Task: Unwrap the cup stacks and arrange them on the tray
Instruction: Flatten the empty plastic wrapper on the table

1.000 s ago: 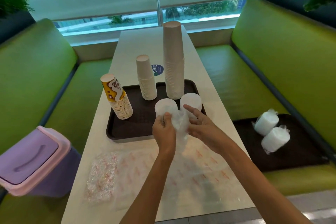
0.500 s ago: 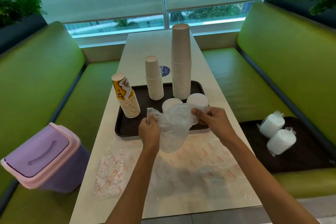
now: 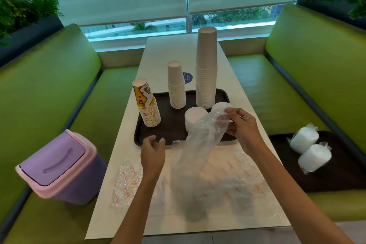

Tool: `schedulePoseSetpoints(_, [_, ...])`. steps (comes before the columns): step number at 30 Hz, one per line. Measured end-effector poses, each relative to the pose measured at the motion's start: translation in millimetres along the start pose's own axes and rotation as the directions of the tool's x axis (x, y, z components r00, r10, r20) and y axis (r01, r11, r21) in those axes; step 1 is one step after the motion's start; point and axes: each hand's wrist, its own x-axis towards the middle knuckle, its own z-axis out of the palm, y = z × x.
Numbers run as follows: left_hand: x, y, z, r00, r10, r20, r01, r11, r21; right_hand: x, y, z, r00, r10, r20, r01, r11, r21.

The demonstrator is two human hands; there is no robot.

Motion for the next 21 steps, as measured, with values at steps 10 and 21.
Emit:
schedulePoseSetpoints(10, [-39,58,14,0.806,0.315,0.501,-0.25,0.949,-0.194,-6,-4,24,0.991,-0.125,0.035,0.127,0.991,-0.04])
schedulePoseSetpoints(21, [-35,55,6,0.977,0.092,0.193,0.004,0.895,-0.446,-9,-17,26,0.953,-0.282,-0.107,0.275,0.959,-0.072])
